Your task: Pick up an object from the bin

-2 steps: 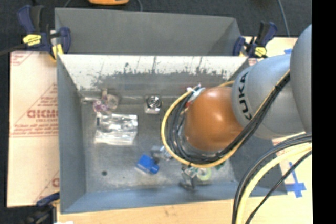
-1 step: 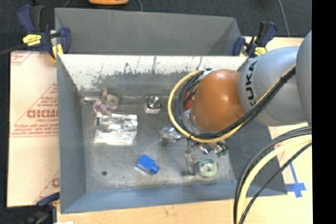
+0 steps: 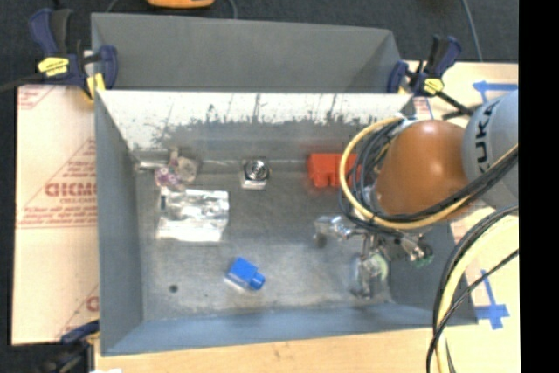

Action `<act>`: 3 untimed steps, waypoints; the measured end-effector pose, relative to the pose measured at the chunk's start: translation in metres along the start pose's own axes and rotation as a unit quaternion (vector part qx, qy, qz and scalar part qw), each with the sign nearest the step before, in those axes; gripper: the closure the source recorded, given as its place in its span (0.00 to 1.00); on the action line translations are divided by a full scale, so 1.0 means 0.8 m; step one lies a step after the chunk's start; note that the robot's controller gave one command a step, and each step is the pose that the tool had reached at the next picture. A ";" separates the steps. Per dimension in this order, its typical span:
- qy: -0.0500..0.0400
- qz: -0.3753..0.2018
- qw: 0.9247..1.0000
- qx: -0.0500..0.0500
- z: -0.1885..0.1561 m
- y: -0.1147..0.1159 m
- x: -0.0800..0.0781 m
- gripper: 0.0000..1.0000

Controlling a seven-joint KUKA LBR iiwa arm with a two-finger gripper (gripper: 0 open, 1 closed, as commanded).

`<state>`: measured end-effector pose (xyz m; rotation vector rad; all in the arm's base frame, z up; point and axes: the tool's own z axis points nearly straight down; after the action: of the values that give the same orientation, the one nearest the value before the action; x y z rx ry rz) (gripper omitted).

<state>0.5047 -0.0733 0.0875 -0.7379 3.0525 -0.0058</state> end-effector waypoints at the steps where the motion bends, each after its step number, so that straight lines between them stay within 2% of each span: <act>1: -0.005 -0.001 1.000 0.002 0.004 -0.048 0.064 0.00; 2: -0.002 -0.046 0.999 -0.003 0.020 -0.082 0.039 0.00; 3: -0.004 -0.046 0.999 -0.002 0.018 -0.081 0.038 1.00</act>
Offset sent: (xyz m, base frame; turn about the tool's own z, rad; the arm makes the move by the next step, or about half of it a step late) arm -0.0306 -0.0539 -0.0049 -0.0074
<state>0.5074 -0.1450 0.0730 -0.8750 3.0100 0.0031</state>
